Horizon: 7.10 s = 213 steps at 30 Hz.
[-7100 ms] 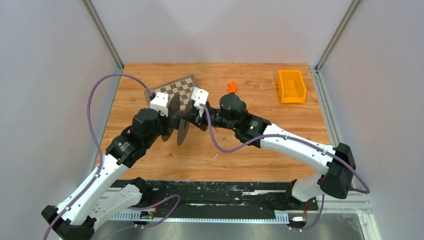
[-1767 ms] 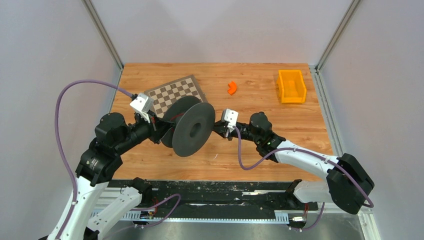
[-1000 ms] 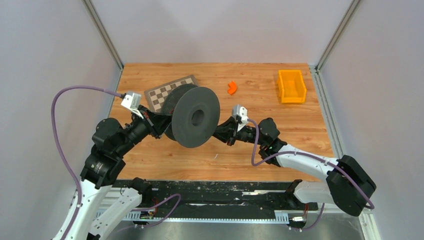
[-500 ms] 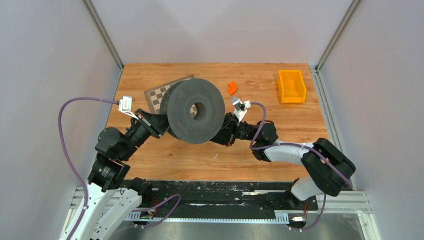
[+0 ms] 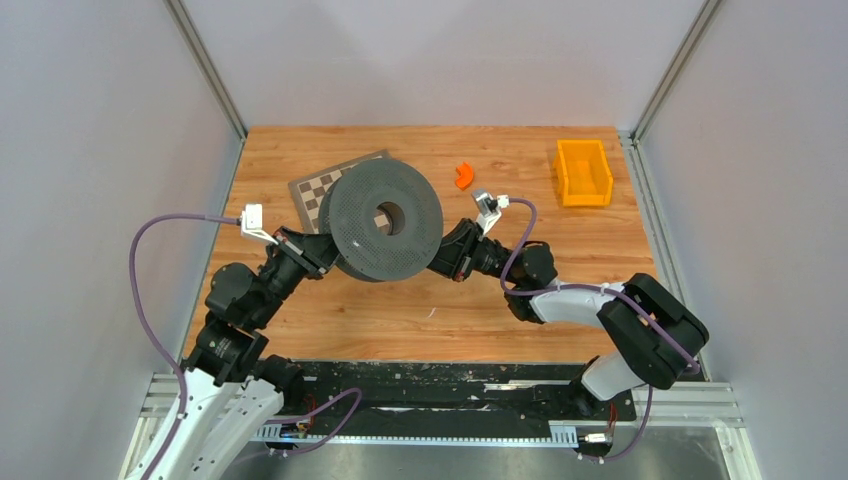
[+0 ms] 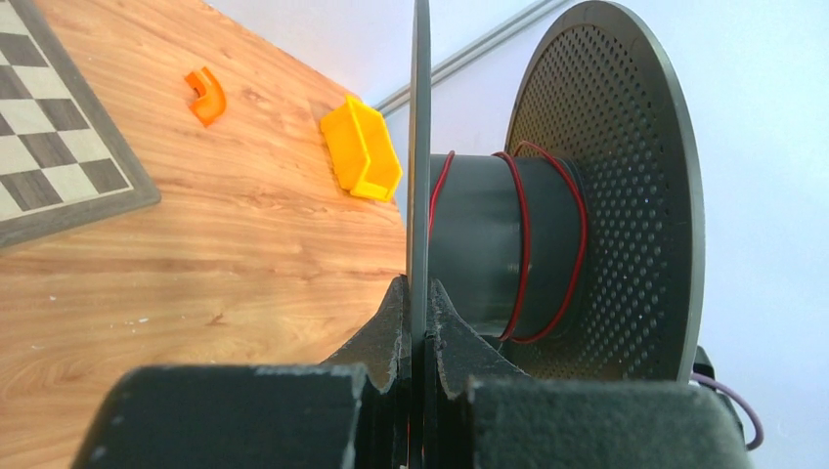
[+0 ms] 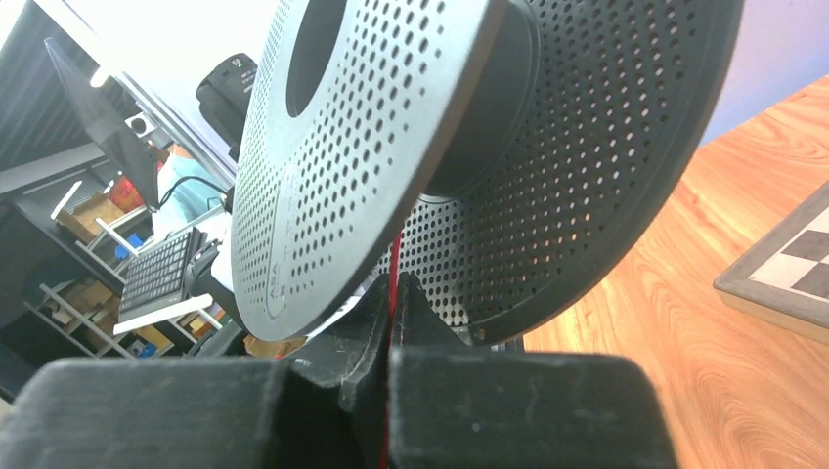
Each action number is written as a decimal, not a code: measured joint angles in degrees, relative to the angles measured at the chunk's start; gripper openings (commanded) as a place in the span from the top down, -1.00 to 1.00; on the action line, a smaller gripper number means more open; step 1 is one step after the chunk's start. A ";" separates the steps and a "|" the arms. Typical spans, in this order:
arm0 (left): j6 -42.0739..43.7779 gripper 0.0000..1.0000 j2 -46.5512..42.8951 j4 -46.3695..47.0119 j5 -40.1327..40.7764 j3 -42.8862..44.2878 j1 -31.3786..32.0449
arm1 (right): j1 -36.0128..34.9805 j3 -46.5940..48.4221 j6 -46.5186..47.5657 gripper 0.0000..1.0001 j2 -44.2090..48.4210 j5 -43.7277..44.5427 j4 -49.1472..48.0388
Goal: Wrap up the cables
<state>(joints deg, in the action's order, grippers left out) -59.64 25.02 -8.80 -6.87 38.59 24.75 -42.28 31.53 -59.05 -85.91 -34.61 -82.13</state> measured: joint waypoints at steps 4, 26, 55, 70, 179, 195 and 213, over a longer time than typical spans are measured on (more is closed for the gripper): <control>-1.97 1.00 -0.09 -0.11 1.31 -0.55 0.00 | 0.00 0.00 -0.44 0.97 0.00 0.96 1.22; -5.27 1.00 3.39 -2.40 3.04 -1.40 0.00 | 0.50 -0.76 -0.68 1.00 2.56 7.52 13.70; 20.90 1.00 12.92 -6.93 -15.52 14.10 -1.66 | 0.74 -6.29 31.54 0.47 33.31 19.39 45.33; 20.11 1.00 16.13 -8.87 -29.20 14.47 -6.93 | 9.60 -6.73 47.47 0.19 43.04 18.86 51.15; -15.85 1.00 23.61 21.42 -49.48 5.68 -10.23 | 6.40 -1.79 71.32 1.00 33.07 -3.69 23.76; -12.83 1.00 22.77 16.41 -48.24 5.68 -10.23 | 6.40 -3.39 67.36 0.46 33.88 0.44 23.76; -11.82 1.00 21.79 16.13 -46.58 5.68 -10.23 | 6.47 -1.22 65.11 0.29 40.68 17.25 46.82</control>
<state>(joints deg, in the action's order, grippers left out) -71.46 46.81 7.33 -53.45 44.27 14.52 -35.81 30.30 6.07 -45.23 -17.37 -35.31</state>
